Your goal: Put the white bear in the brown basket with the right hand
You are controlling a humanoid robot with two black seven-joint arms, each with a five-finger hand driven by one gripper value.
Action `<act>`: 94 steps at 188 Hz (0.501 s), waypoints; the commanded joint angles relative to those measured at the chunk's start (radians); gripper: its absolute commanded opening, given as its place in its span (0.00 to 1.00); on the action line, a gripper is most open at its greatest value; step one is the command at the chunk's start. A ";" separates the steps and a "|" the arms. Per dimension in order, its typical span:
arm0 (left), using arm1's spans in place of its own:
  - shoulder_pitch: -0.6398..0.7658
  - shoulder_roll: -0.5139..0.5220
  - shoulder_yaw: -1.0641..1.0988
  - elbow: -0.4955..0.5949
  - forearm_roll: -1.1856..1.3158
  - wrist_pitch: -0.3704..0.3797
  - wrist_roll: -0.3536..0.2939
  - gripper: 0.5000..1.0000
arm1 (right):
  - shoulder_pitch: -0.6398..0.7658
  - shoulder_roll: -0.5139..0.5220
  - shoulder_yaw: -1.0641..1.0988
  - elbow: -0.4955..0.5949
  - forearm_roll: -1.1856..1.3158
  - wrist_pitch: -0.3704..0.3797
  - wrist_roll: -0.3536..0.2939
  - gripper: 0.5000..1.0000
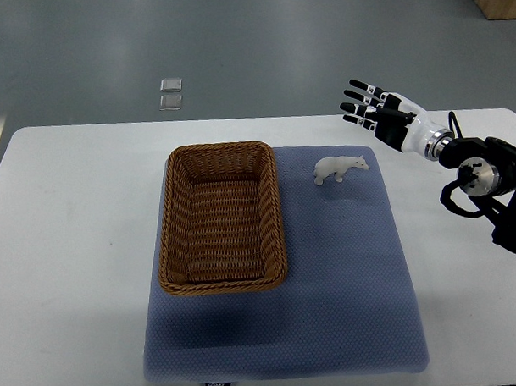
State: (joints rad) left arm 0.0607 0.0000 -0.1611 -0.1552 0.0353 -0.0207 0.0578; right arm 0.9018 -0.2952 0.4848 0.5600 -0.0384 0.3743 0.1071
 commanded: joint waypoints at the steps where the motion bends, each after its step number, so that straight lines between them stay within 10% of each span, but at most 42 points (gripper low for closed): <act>1: 0.001 0.000 0.000 -0.001 0.000 0.001 -0.001 1.00 | 0.002 -0.001 0.000 0.000 0.000 0.000 0.000 0.86; 94: -0.007 0.000 0.003 0.008 0.000 0.010 -0.006 1.00 | 0.003 -0.001 -0.002 0.004 -0.027 0.017 0.000 0.86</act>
State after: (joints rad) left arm 0.0600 0.0000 -0.1588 -0.1514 0.0358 -0.0112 0.0532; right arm 0.9035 -0.2945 0.4840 0.5607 -0.0419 0.3822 0.1071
